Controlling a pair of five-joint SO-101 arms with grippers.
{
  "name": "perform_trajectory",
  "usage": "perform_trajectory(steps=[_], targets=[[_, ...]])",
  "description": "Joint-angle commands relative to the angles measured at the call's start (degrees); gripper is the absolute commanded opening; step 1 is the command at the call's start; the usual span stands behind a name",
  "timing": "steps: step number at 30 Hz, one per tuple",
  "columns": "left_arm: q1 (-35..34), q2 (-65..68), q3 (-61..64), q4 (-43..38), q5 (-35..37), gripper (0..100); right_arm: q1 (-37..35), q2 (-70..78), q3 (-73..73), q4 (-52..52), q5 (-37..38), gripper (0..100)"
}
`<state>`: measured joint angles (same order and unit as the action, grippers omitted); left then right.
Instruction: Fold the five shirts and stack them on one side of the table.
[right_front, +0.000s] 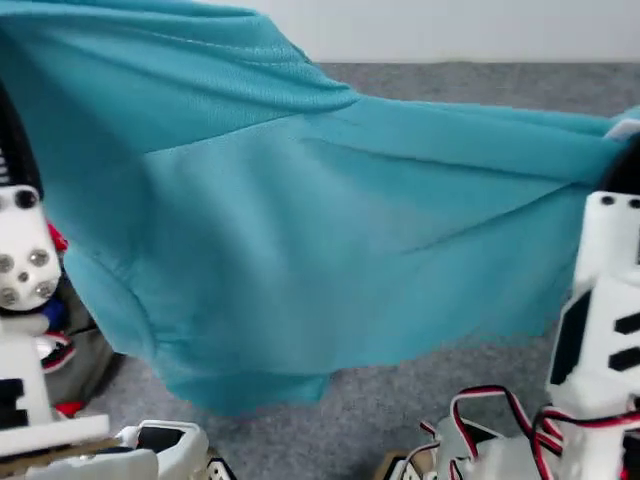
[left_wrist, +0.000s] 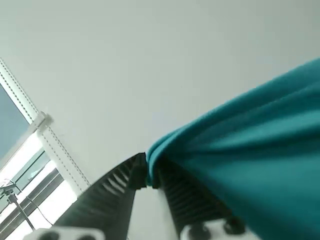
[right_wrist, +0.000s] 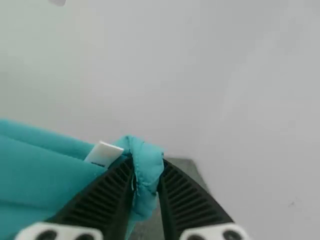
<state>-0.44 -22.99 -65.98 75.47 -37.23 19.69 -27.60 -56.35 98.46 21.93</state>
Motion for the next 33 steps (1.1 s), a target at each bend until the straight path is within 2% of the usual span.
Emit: perform_trajectory(steps=[1,5,13,17,22,25,33], targets=[[-0.7,0.4,3.1,-4.0,-0.8,1,1.1,0.9,2.5,3.0,-0.4,0.9],[-0.6,0.1,6.9,-0.5,-0.8,1,1.1,0.4,13.8,4.4,-0.4,0.9],[-0.6,0.0,14.5,18.0,-0.9,1,0.8,0.3,43.7,4.3,-0.5,0.9],[-0.6,-0.1,20.8,24.0,-0.9,1,0.6,0.5,57.2,4.2,-0.4,0.9],[-0.2,-0.2,30.8,25.0,-0.4,1,-4.2,0.1,69.6,1.3,-0.1,0.9],[1.1,0.2,36.3,24.9,3.3,1,-6.0,0.1,73.1,0.0,-0.4,0.9],[8.4,0.4,55.0,23.2,14.1,1,-1.9,0.6,74.7,-0.6,-0.1,0.9]])
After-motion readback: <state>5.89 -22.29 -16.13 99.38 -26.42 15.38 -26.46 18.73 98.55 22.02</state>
